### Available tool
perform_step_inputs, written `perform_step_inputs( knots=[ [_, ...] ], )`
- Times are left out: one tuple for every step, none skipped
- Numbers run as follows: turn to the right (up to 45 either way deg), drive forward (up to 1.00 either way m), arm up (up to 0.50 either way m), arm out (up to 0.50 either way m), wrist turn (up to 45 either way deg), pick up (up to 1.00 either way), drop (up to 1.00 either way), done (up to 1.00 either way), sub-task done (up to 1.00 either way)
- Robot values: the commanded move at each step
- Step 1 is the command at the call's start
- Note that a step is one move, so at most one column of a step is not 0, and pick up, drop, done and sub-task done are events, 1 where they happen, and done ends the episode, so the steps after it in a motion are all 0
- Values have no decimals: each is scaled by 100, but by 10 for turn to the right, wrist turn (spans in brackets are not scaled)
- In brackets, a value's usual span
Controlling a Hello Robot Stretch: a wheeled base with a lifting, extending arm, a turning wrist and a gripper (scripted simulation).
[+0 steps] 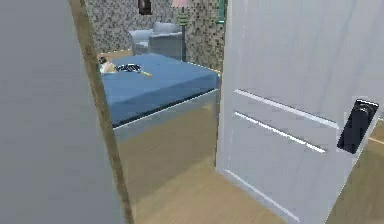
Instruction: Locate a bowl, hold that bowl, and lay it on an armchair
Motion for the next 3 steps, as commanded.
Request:
perform_step_inputs(
  knots=[
    [0, 100, 0, 0, 0, 0, 0, 0, 0],
    [-30, 0, 0, 0, 0, 0, 0, 0, 0],
    [0, 45, 0, 0, 0, 0, 0, 0, 0]
  ],
)
